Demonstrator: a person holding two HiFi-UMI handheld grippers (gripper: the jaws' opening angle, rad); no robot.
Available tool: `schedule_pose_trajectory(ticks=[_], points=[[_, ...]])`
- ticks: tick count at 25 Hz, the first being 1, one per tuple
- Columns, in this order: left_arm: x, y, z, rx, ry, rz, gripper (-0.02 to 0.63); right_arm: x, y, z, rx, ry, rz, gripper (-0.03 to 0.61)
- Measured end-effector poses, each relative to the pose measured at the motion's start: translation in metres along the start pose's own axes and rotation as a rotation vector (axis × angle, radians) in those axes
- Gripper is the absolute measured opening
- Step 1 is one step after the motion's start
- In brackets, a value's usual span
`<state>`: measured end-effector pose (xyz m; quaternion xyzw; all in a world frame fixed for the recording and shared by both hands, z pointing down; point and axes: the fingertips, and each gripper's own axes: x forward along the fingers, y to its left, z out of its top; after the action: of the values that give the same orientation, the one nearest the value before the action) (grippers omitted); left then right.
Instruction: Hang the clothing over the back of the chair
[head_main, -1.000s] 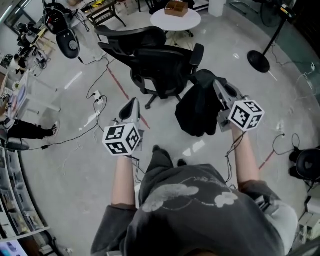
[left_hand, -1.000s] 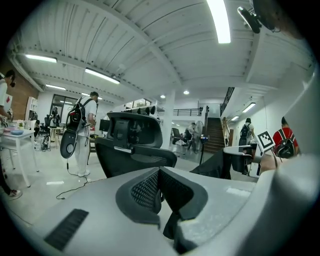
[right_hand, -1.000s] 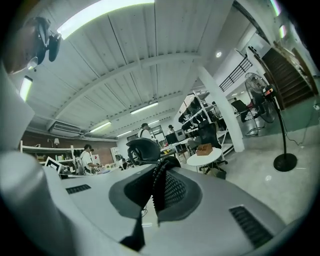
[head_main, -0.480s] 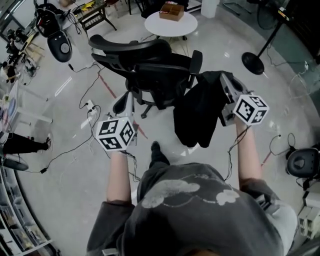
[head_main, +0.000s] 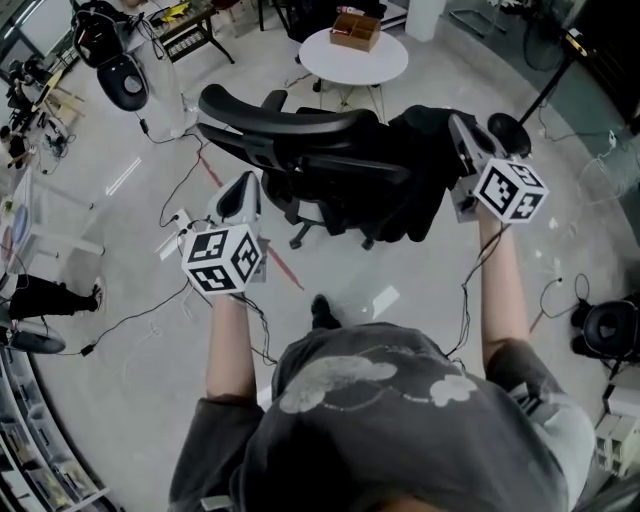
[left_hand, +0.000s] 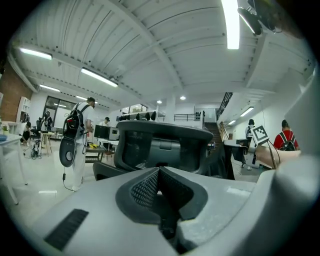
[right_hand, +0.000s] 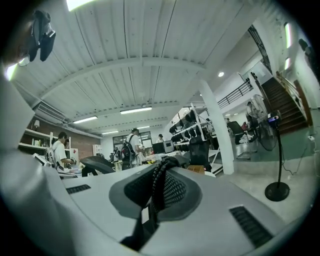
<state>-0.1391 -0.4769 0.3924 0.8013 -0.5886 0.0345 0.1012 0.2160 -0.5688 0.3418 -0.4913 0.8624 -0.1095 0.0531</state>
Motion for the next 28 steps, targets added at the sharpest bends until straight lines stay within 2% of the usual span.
schedule_pose_trajectory(ticks=[17,23,28], points=[[0.040,0.112,0.037,0.000,-0.054,-0.041,0.002,0.168,0.117,0.057,-0.213,0.015,0.147,0.000],[0.054,0.134,0.051,0.017,-0.078,-0.073,0.002,0.209,0.155,0.092,-0.248,-0.031,0.195,0.000],[0.063,0.155,0.062,0.033,-0.101,-0.080,0.002,0.240,0.194,0.099,-0.259,-0.045,0.249,0.000]])
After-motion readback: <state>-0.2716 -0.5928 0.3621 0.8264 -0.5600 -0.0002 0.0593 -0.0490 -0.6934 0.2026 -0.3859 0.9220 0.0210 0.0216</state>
